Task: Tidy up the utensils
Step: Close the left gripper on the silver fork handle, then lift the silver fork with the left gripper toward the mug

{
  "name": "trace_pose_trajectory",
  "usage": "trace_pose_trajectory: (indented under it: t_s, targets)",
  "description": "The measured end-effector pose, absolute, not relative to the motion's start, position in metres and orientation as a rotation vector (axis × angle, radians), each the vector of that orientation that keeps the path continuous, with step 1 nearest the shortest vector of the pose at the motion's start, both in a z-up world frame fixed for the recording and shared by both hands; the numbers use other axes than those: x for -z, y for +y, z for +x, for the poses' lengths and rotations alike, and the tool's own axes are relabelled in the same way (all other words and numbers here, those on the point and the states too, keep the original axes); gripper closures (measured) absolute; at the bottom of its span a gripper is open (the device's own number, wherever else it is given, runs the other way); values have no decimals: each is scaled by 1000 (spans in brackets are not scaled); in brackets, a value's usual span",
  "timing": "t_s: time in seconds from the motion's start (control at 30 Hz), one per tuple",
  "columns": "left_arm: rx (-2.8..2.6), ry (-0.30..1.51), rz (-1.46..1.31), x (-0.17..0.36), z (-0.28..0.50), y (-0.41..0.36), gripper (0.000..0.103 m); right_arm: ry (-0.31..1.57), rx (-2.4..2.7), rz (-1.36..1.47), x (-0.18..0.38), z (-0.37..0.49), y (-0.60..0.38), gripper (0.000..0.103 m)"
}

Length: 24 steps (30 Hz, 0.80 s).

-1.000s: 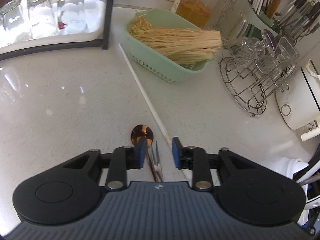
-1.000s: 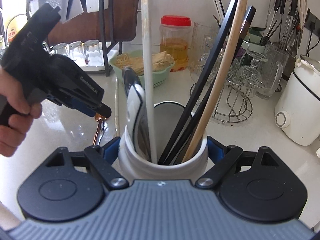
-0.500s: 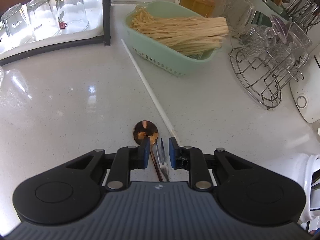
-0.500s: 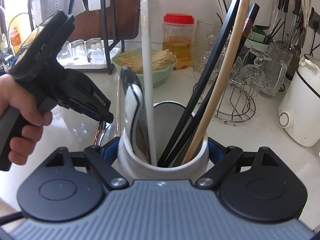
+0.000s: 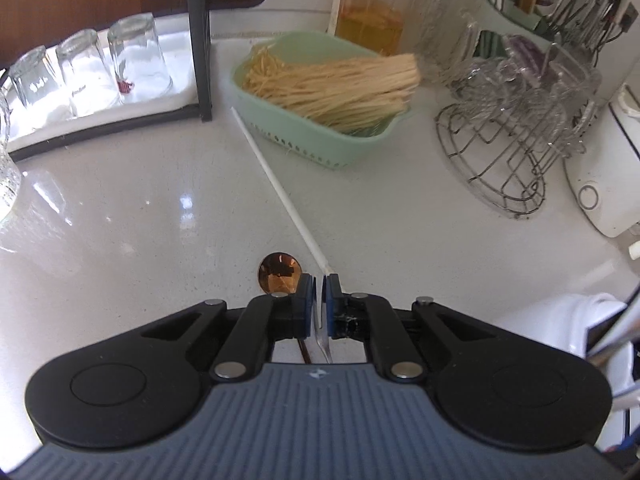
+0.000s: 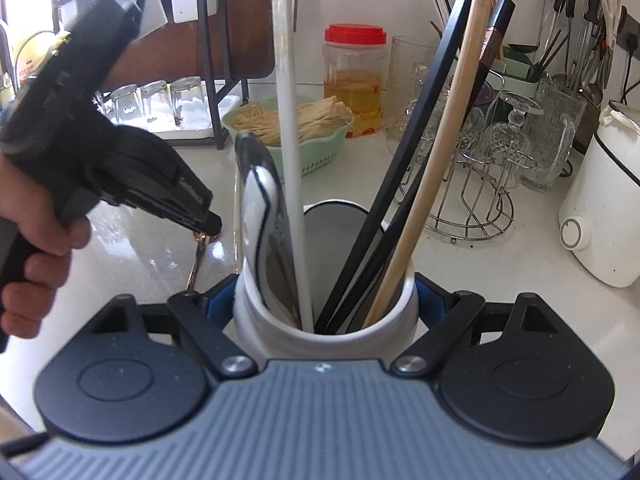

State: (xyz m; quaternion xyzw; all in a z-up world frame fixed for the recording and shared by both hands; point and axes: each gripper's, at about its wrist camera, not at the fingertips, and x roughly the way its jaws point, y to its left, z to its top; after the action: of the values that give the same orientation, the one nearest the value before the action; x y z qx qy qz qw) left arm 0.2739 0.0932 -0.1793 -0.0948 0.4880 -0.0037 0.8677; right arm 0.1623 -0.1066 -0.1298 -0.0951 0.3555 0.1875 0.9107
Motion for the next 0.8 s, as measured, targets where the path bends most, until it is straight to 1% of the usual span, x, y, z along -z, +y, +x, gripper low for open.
trace_pose_trajectory:
  t_s: [0.53,0.8]
  targets:
    - [26,882,-297,116,218,100,96,716,-370,-185,131,157,-106,13]
    - [56,801,-318,85,205,95,96,715,-369,-187,131,157,-106,13]
